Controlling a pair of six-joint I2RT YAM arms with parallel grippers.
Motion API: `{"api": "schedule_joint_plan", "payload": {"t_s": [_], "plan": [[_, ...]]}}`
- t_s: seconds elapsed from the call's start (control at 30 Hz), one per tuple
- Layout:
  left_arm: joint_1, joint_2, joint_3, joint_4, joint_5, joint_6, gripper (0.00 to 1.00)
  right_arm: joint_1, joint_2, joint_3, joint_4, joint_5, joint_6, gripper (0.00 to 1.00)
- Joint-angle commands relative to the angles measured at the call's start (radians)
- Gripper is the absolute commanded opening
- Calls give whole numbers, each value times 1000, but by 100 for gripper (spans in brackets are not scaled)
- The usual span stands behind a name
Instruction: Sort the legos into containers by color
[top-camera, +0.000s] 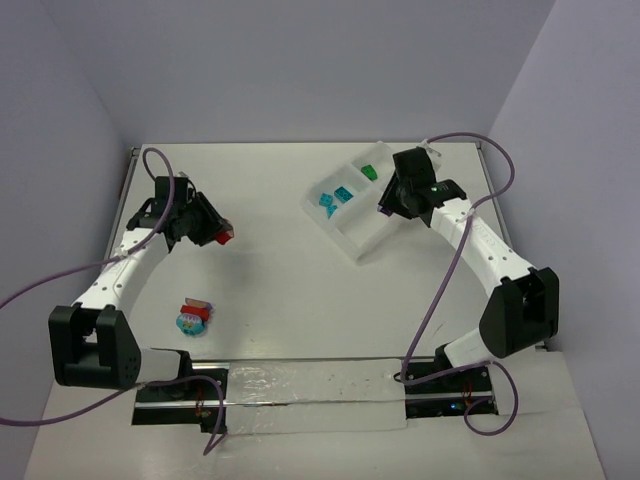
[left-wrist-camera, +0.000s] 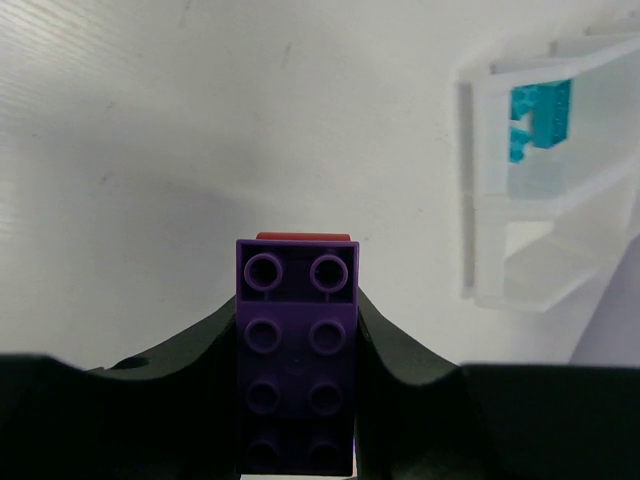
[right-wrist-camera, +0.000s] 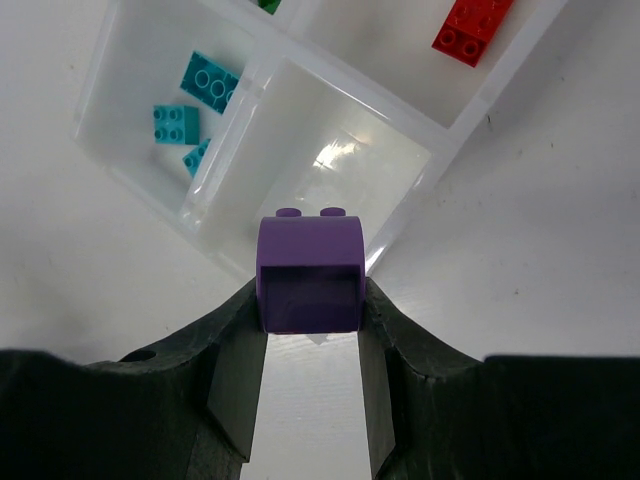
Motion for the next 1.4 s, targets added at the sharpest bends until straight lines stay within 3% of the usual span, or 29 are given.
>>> {"api": "schedule_joint_plan", "payload": {"t_s": [0.0,0.3,0.63,0.83,1.07,1.37], "plan": [[-6,47,116,-72,-113,84,0,-2,43,85,-25,65,82,0],[-7,156,227,-129,-148,181,0,-5,98,164,-74,147,194,0],[-7,187,228,-110,-151,199,0,-6,172,239,-109,129,247,0],[-7,209,235,-100,-147,200,0,-10,213,301,-81,36,178,0],[-7,223,261,-105,-159,219,0,-6,283,319,13,-187,82,0],[-9,223,256,-96,-130,246,0,-8,304,230,-12,-119,134,0]]}}
